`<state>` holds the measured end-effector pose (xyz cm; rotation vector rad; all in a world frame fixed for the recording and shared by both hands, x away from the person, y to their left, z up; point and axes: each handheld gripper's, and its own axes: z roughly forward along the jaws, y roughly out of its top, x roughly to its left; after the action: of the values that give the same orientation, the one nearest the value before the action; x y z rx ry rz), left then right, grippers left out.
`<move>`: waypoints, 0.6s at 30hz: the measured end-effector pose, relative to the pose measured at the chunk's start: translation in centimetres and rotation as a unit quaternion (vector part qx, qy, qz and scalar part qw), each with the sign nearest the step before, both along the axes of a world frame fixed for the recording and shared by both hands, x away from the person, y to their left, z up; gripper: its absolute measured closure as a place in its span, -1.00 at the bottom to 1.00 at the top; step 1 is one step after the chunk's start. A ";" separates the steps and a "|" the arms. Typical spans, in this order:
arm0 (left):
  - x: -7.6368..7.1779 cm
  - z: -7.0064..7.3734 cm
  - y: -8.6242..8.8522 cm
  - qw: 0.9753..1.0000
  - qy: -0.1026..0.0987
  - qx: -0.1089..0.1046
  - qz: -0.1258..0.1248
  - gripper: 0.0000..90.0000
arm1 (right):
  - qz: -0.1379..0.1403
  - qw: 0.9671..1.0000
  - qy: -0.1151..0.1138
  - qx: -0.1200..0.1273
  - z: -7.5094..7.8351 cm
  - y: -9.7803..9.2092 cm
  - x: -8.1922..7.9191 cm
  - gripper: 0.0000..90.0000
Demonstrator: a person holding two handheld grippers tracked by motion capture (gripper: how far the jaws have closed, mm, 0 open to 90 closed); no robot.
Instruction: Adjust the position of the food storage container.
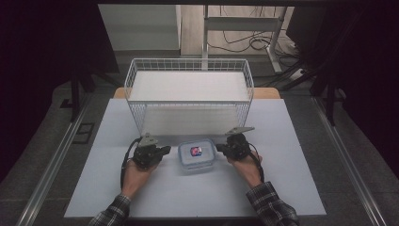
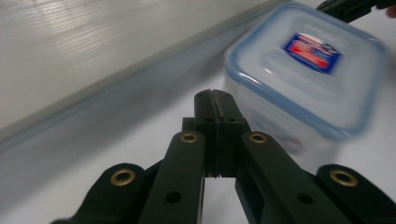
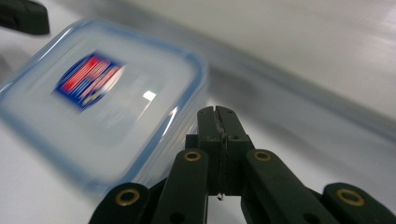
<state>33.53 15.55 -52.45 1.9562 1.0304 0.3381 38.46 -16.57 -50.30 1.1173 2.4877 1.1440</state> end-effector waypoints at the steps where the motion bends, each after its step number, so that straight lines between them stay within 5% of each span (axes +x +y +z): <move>1: 0.5 -0.2 -0.3 1.000 0.003 -0.003 0.001 1.00 | -0.002 1.000 -0.001 0.002 -0.1 0.1 0.5 0.99; 3: 1.5 -0.5 -0.9 1.000 0.013 -0.004 -0.003 1.00 | 0.000 1.000 -0.018 -0.006 -0.6 0.7 1.6 0.98; 8: 1.9 -0.9 -1.6 1.000 0.024 0.001 -0.012 1.00 | 0.010 1.000 -0.015 -0.007 -0.9 1.3 2.1 0.99; 18: 0.4 -0.4 -2.3 0.999 0.027 0.017 -0.030 1.00 | 0.015 1.000 0.003 -0.005 -0.6 1.0 -0.2 0.98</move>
<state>33.98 13.21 -52.86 2.0313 1.0039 0.2728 38.26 -15.62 -50.87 1.0868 2.5202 1.1369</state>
